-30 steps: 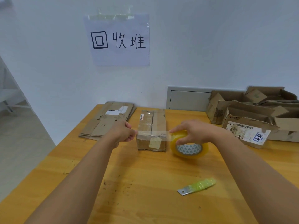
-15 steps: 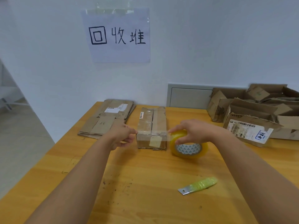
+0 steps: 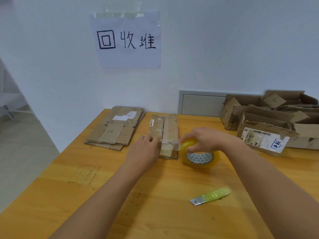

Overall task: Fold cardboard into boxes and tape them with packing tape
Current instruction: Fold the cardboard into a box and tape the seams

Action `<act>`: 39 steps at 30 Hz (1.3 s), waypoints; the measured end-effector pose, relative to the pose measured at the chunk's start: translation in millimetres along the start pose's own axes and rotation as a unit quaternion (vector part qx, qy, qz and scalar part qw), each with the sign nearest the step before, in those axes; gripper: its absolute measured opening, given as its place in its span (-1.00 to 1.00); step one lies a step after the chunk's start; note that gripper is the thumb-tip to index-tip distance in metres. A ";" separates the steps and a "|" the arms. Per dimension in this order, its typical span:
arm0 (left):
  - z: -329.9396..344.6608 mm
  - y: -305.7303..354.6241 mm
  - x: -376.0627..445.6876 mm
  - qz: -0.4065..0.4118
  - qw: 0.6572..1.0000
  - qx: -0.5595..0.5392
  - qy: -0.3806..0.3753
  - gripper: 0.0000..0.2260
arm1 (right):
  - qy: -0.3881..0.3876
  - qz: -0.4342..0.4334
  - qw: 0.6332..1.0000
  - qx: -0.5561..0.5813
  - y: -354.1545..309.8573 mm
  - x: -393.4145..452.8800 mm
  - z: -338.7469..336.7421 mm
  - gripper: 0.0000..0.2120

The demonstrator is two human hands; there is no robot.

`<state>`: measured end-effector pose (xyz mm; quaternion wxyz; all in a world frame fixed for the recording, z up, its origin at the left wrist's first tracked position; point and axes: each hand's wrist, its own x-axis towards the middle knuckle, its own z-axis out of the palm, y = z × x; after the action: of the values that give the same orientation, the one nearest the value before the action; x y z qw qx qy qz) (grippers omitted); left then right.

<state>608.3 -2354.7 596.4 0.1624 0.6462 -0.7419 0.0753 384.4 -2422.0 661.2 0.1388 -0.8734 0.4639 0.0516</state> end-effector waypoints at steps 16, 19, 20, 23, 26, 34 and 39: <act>10.8 30.4 -6.6 -0.067 0.997 0.018 -0.043 -0.57 | 0.259 0.127 0.871 0.397 49.2 -41.1 103.3 -0.33; 13.9 39.6 -0.8 -0.029 0.997 0.054 -0.047 -0.54 | 0.278 0.130 0.865 0.396 47.3 -39.2 107.5 -0.34; 16.2 40.7 -0.4 -0.015 0.997 0.057 -0.049 -0.53 | 0.280 0.130 0.864 0.398 46.7 -39.1 108.4 -0.34; 21.2 40.2 -4.2 -0.006 0.996 0.060 -0.060 -0.43 | 0.283 0.126 0.874 0.374 48.1 -38.0 110.4 -0.35; 22.0 38.0 -4.6 0.000 0.996 0.059 -0.060 -0.41 | 0.297 0.123 0.889 0.327 52.2 -38.1 103.0 -0.29; 18.4 43.3 -3.2 0.006 0.995 0.078 -0.064 -0.39 | 0.378 0.177 0.862 0.287 68.1 -50.3 99.5 -0.25; 21.7 42.2 -5.2 -0.002 0.995 0.078 -0.054 -0.41 | 0.332 0.177 0.842 0.387 75.2 -56.3 105.8 -0.29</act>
<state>564.3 -2350.4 578.5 0.0710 0.6617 -0.7400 0.0972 294.7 -2386.3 557.8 0.2916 -0.6171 0.6109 -0.4013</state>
